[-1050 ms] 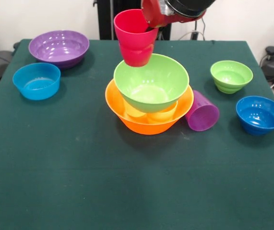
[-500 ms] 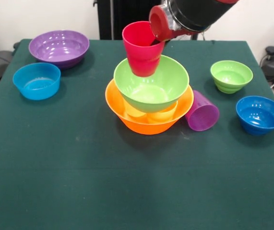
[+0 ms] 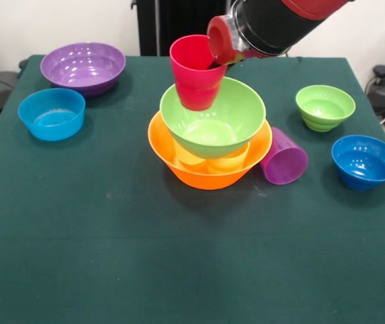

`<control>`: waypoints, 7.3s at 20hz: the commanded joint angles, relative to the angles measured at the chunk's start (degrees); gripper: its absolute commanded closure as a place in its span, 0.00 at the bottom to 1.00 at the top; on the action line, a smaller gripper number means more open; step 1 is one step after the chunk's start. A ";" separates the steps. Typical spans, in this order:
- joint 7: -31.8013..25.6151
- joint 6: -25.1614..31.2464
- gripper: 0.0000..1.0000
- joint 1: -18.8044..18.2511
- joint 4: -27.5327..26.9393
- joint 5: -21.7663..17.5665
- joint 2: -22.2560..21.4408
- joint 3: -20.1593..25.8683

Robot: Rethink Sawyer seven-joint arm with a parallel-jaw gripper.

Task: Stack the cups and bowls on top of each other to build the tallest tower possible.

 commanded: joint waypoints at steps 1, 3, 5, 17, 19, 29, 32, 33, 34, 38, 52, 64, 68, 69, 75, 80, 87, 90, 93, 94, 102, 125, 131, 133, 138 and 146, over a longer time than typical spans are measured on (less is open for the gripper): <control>10.41 -0.53 1.00 1.98 1.34 0.63 0.68 1.40; 10.41 -0.11 1.00 1.87 1.18 1.15 0.87 1.63; 10.89 0.30 1.00 2.09 1.30 1.38 0.91 1.47; 14.29 2.04 1.00 3.83 -0.06 2.40 2.46 0.86; 14.48 1.25 1.00 3.65 0.12 2.63 2.67 0.98; 15.26 -5.64 1.00 3.06 3.72 3.45 3.55 1.07; 15.39 -7.18 1.00 2.89 4.40 3.35 3.79 1.08; 15.56 -7.55 1.00 2.94 4.60 3.32 3.81 1.06; 15.74 -7.93 1.00 2.99 4.81 3.28 3.83 1.04; 16.08 -9.18 1.00 2.84 5.13 3.60 4.50 1.33; 15.20 -11.95 1.00 2.58 6.16 4.57 5.77 1.45; 13.52 -15.15 1.00 2.40 15.53 5.54 -0.14 0.52; 13.67 -14.68 1.00 2.43 15.44 5.33 -0.29 0.58; 13.78 -14.77 1.00 2.40 15.50 5.38 -0.30 0.64; 14.62 -15.76 1.00 2.36 14.96 5.23 0.60 0.59; 14.88 -16.01 1.00 2.41 14.31 5.21 1.11 0.58; 15.24 -17.04 1.00 2.33 13.81 4.99 1.62 0.57; 15.32 -17.27 1.00 2.29 13.59 5.09 1.94 0.70; 15.46 -17.61 1.00 2.32 13.35 4.98 2.13 0.68; 15.50 -17.68 1.00 2.33 13.22 4.93 2.25 0.65; 15.39 -17.85 1.00 2.17 11.74 5.07 3.04 0.66; 16.21 -20.56 1.00 1.48 11.24 5.80 4.99 1.48; 16.37 -21.18 1.00 1.53 11.09 5.82 5.38 1.31; 16.56 -21.23 1.00 1.58 10.74 5.97 5.62 1.27; 16.47 -20.98 1.00 1.74 10.23 6.08 5.80 0.99; 17.03 -21.74 1.00 1.95 10.35 6.06 6.11 0.86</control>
